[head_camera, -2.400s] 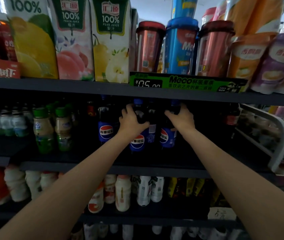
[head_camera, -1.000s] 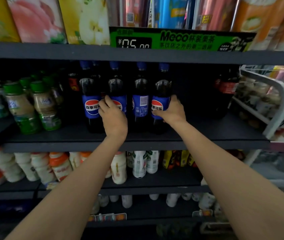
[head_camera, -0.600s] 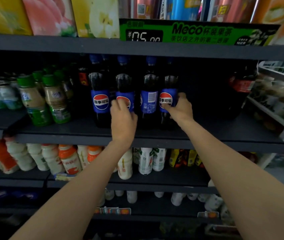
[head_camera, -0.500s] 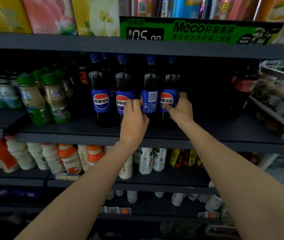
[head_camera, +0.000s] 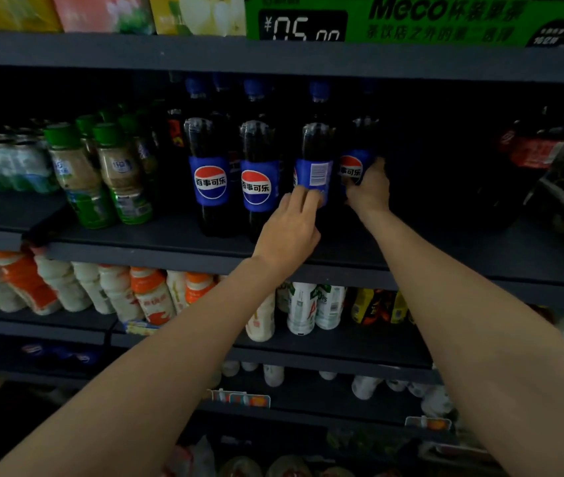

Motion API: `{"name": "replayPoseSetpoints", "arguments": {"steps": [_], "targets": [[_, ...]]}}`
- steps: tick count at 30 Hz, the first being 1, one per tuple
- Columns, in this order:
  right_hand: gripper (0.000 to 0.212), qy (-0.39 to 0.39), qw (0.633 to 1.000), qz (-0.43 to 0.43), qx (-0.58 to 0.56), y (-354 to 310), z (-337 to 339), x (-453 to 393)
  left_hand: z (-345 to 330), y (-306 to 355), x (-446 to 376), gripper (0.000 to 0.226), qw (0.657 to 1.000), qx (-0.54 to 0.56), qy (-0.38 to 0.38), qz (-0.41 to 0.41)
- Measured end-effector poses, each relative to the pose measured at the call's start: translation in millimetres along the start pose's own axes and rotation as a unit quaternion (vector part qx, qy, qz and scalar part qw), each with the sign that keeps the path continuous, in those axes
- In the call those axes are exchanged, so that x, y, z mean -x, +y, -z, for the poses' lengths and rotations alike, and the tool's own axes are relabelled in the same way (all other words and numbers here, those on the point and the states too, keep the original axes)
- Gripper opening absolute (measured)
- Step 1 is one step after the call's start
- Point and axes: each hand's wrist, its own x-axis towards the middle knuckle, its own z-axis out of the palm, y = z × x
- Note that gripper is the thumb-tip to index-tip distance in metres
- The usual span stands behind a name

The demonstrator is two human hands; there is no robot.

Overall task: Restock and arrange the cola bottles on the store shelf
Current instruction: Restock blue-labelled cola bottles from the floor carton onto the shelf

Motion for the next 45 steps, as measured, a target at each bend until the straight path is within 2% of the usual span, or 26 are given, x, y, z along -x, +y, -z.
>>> {"name": "replayPoseSetpoints", "arguments": {"steps": [10,17,20,23,26,29,33,38,42,43,45], "targets": [[0.059,-0.019,0.999,-0.014,0.024,5,-11,-21,1,-7,3,0.034,1.0,-0.003,-0.03,0.008],[0.052,-0.009,0.997,-0.053,0.058,9,-11,-12,3,-3,4,0.033,0.998,-0.009,-0.055,0.015],[0.043,0.085,0.996,-0.001,0.026,9,-3,12,6,0,6,0.034,0.998,0.002,-0.058,0.028],[0.035,0.183,0.976,0.066,-0.099,-8,3,45,13,-2,11,0.034,0.997,0.035,-0.036,0.056],[0.029,0.198,0.946,0.177,-0.188,-37,-5,88,27,-10,29,0.032,0.996,0.048,0.014,0.072],[0.026,0.107,0.935,0.27,-0.203,-66,-32,136,45,-34,53,0.028,0.997,0.009,0.023,0.067],[0.027,-0.008,0.919,0.369,-0.137,-97,-88,190,81,-92,107,0.018,0.987,-0.076,0.03,0.136],[0.025,-0.177,0.894,0.402,-0.093,-141,-199,274,165,-188,199,0.021,0.963,-0.102,0.023,0.248],[0.031,-0.342,0.851,0.398,-0.017,-185,-307,355,241,-273,284,0.023,0.923,-0.146,-0.001,0.357],[0.031,-0.382,0.836,0.394,0.003,-197,-335,376,258,-296,307,0.024,0.909,-0.146,-0.022,0.389],[0.025,-0.464,0.794,0.388,0.058,-219,-387,414,290,-342,353,0.027,0.865,-0.152,-0.115,0.464]]}}
